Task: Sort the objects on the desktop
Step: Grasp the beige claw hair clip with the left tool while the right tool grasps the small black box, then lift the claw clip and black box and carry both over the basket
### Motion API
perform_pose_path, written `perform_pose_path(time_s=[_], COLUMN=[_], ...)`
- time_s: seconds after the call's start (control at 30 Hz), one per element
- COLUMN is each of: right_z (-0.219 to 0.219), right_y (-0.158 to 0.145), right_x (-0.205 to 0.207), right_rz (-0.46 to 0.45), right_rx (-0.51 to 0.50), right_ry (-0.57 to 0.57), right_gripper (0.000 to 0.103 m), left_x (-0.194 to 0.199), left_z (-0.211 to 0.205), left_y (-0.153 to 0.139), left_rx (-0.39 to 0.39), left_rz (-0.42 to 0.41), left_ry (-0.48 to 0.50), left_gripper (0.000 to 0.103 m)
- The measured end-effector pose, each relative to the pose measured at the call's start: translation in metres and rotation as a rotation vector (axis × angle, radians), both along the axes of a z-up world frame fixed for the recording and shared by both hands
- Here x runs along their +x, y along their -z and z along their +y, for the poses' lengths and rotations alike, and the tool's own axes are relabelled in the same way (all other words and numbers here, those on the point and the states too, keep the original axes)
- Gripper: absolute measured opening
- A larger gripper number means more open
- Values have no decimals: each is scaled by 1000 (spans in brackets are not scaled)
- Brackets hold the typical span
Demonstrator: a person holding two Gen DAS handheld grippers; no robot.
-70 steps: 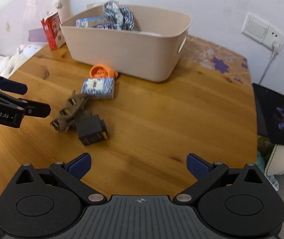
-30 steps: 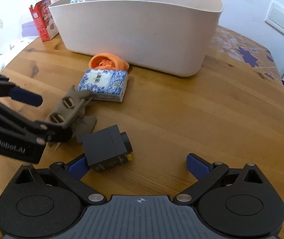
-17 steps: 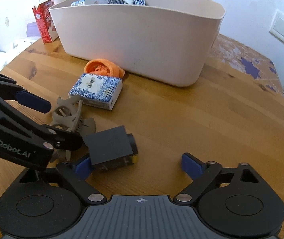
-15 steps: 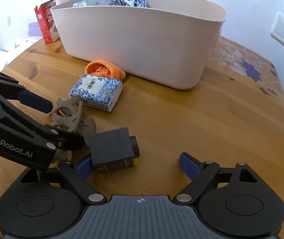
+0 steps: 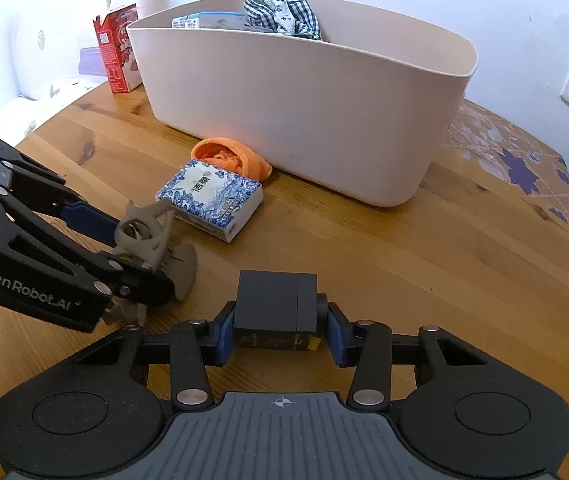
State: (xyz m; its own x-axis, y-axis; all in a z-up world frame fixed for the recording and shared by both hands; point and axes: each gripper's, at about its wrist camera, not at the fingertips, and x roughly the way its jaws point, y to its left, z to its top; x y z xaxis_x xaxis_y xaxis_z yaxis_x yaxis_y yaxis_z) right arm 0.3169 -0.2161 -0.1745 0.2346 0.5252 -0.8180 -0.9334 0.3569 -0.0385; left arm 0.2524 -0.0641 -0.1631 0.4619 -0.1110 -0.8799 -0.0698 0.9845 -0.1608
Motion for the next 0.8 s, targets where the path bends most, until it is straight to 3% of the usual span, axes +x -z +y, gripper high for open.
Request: perform_pose_path(time_s=[0.37, 0.8], right_z=[-15, -25], right_y=[-10, -42], right_x=[-9, -28], right_rz=[-1, -24], right_rx=[9, 56], right_ry=[13, 34], right_gripper=[42, 42], left_x=[-20, -53], left_z=[7, 22], left_y=[-9, -50], left_rx=[3, 72], left_rz=[-24, -137], left_ry=[-29, -31], left_gripper=[54, 54])
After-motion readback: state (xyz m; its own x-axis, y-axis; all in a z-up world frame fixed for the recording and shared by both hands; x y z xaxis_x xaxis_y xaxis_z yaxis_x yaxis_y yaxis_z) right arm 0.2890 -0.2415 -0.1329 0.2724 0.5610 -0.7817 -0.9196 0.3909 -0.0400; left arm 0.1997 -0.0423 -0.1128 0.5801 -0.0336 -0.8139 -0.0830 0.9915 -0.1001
